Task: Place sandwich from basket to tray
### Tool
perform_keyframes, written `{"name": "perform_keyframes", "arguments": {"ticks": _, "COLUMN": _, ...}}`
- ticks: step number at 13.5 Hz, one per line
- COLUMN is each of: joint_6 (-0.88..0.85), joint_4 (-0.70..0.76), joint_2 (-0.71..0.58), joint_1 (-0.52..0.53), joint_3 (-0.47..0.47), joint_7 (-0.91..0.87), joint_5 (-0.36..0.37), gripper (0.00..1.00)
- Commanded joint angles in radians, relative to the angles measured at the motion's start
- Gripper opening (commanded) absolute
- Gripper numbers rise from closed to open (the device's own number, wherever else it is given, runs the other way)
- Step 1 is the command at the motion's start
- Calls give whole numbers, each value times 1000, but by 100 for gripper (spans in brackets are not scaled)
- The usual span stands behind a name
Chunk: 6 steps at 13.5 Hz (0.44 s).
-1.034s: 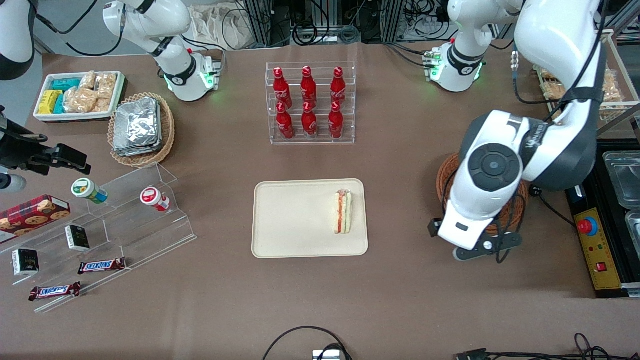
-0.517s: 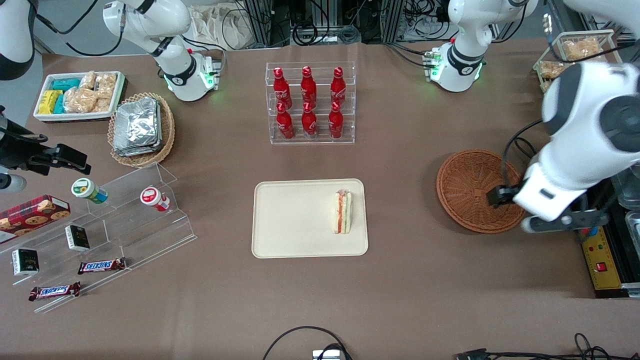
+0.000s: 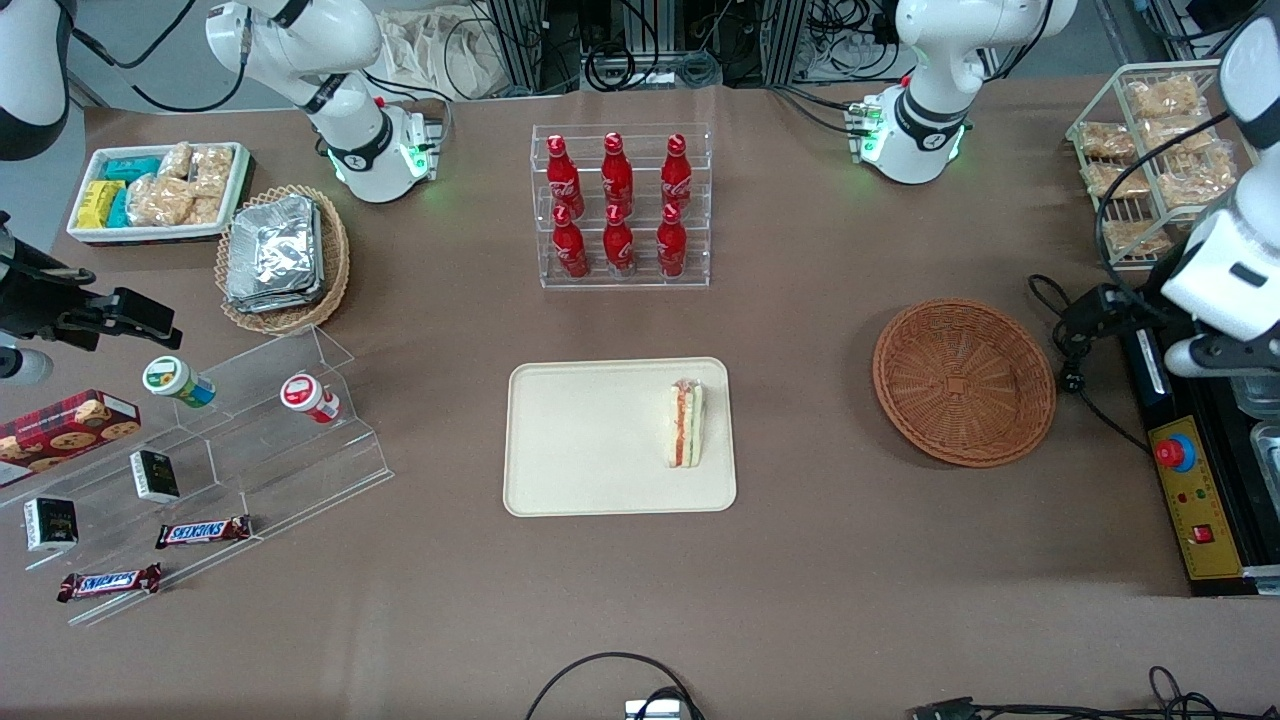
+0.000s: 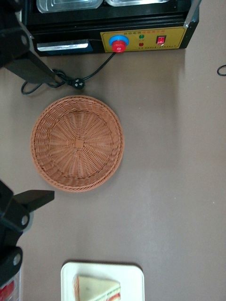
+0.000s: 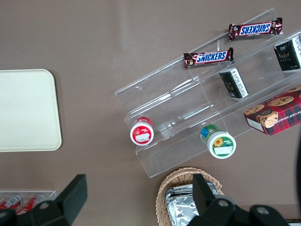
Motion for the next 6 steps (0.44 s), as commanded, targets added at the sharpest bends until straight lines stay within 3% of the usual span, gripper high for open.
{"name": "perform_keyframes", "arguments": {"ticks": 1, "joint_6": -38, "joint_4": -35, "joint_2": -78, "joint_1": -15, "joint_3": 21, "joint_7": 17, "joint_5": -29, "gripper": 100}}
{"name": "perform_keyframes", "arguments": {"ticks": 6, "joint_6": -100, "joint_4": -27, "joint_2": -106, "joint_1": -11, "joint_3": 19, "joint_7": 17, "joint_5": -42, "gripper": 100}}
